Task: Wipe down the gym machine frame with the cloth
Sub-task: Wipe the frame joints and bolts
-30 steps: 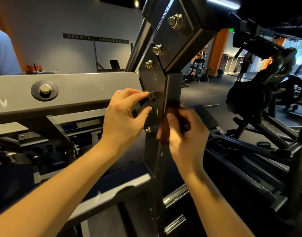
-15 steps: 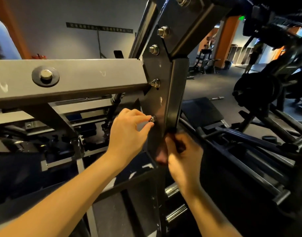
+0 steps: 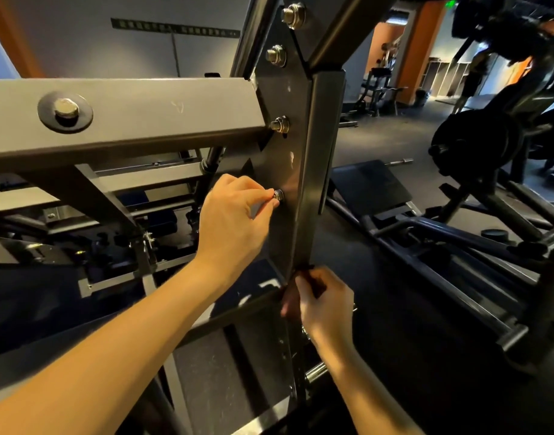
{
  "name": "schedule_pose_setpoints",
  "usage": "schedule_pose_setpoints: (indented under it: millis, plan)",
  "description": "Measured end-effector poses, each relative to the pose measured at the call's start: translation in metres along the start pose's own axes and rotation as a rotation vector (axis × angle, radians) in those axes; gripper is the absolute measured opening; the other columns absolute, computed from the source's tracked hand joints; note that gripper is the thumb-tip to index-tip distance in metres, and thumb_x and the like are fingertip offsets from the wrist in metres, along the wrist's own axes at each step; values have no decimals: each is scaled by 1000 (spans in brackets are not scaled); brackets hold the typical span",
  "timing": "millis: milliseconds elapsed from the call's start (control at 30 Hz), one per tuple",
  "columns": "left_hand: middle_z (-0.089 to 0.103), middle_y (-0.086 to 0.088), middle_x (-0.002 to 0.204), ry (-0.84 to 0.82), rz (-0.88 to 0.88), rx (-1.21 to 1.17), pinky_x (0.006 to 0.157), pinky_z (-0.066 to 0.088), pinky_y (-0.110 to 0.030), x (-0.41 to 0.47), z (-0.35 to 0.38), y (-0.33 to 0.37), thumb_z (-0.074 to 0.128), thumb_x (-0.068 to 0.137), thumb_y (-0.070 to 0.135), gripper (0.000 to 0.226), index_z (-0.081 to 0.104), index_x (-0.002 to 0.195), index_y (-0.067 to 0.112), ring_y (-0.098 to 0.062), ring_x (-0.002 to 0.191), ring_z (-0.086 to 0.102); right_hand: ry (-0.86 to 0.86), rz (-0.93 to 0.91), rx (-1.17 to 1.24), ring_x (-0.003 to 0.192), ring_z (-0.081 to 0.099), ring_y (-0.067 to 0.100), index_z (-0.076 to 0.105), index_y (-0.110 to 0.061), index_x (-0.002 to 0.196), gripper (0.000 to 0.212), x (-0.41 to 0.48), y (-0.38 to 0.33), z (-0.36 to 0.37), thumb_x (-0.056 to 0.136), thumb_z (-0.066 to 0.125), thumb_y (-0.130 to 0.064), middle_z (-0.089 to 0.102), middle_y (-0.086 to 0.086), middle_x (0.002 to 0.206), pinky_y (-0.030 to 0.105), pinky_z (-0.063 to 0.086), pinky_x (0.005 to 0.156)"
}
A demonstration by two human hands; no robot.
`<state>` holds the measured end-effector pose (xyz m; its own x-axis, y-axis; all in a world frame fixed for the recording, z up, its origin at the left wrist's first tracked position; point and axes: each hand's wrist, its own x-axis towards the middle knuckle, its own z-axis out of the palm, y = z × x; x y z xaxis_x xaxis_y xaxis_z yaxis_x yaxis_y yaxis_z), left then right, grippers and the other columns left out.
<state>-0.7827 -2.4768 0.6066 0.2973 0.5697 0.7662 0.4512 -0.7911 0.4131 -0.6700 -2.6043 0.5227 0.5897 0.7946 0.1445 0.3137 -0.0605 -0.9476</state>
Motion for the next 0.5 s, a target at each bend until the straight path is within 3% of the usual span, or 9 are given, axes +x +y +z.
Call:
schedule_pose_setpoints:
  millis: [100, 200, 267, 367, 433, 500]
  plan:
    - [71, 1, 98, -30, -30, -6, 80, 48, -31, 0, -2, 0, 76, 92, 25, 19, 80, 107, 15, -14, 95, 56, 28, -31, 33, 65, 71, 3, 69, -14, 93, 7, 4, -17, -7, 98, 65, -11, 73, -6, 75, 20, 57, 62]
    - [69, 1, 109, -110, -56, -16, 89, 48, -33, -4, -7, -2, 75, 91, 26, 31, 75, 120, 16, -15, 105, 56, 151, -260, 93, 68, 67, 4, 70, -4, 96, 5, 19, -53, -13, 97, 65, -7, 72, -3, 79, 22, 56, 71]
    - [66, 2, 120, -169, -67, -23, 96, 48, -34, -16, -12, -4, 76, 90, 27, 44, 67, 132, 19, -16, 113, 56, 174, -340, 137, 76, 69, 3, 70, -14, 95, 5, 23, -54, -10, 97, 65, -11, 71, -8, 82, 19, 54, 72]
    - [63, 4, 126, -245, -114, -4, 101, 48, -37, -40, -18, -12, 78, 88, 30, 54, 61, 139, 21, -17, 119, 55, 59, -145, 114, 81, 72, 7, 66, -28, 94, 14, 6, -8, 3, 99, 64, -16, 72, -10, 90, 29, 58, 74]
    - [64, 6, 127, -347, -165, 72, 102, 49, -37, -55, -20, -20, 77, 88, 39, 56, 61, 140, 24, -17, 119, 56, -24, -21, 36, 71, 73, 9, 67, -25, 95, 12, -6, 27, 8, 99, 63, -14, 74, -6, 84, 40, 62, 70]
    - [61, 6, 135, -493, -234, 145, 104, 47, -35, -68, -23, -27, 74, 86, 51, 64, 57, 143, 28, -16, 125, 56, -46, -26, -19, 67, 74, 10, 68, -24, 96, 9, -7, 38, 6, 99, 63, -16, 75, -3, 81, 43, 63, 68]
